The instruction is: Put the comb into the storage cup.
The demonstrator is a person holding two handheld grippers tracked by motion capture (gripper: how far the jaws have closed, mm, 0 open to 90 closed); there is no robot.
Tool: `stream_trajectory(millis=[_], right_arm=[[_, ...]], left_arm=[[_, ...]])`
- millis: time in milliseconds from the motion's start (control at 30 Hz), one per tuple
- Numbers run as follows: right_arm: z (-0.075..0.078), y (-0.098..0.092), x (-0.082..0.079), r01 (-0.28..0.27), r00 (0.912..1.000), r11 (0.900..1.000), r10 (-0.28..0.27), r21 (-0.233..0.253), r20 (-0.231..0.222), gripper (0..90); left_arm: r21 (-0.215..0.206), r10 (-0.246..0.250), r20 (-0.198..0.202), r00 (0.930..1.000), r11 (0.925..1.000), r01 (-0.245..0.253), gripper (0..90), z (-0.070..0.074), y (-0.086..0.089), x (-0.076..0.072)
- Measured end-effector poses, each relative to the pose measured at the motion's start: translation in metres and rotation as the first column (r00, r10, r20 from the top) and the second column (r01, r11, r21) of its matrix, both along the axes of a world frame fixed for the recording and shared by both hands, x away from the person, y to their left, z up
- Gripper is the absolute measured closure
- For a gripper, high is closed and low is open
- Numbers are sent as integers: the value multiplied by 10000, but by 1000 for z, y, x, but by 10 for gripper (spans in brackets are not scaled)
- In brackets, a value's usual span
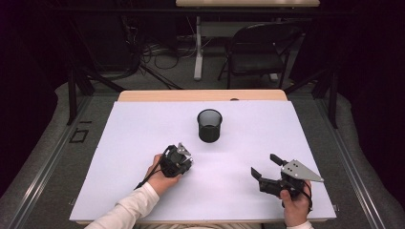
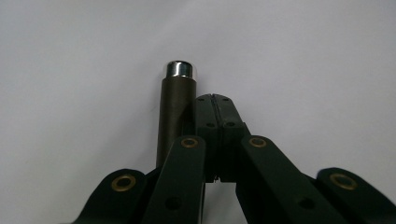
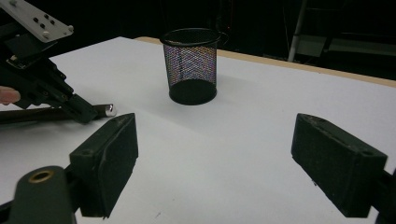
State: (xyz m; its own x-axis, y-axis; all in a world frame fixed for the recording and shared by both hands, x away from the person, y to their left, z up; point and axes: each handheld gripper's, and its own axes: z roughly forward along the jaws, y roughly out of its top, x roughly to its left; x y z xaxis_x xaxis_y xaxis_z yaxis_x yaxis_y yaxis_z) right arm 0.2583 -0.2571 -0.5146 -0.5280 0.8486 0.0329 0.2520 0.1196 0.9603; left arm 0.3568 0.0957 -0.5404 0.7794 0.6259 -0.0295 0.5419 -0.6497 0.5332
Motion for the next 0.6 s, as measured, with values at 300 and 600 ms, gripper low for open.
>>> stream_trajectory(millis=[300,600], right_arm=[[0,0,0,-23,10000,10000,23,-18,-13,146],[0,0,0,-23,10000,10000,23,-9,-15,146]], left_arm=[[172,564,-17,9984,9983,-564,900,1,13,16],[68,1375,109,9904,9905,-1376,900,3,40,27]])
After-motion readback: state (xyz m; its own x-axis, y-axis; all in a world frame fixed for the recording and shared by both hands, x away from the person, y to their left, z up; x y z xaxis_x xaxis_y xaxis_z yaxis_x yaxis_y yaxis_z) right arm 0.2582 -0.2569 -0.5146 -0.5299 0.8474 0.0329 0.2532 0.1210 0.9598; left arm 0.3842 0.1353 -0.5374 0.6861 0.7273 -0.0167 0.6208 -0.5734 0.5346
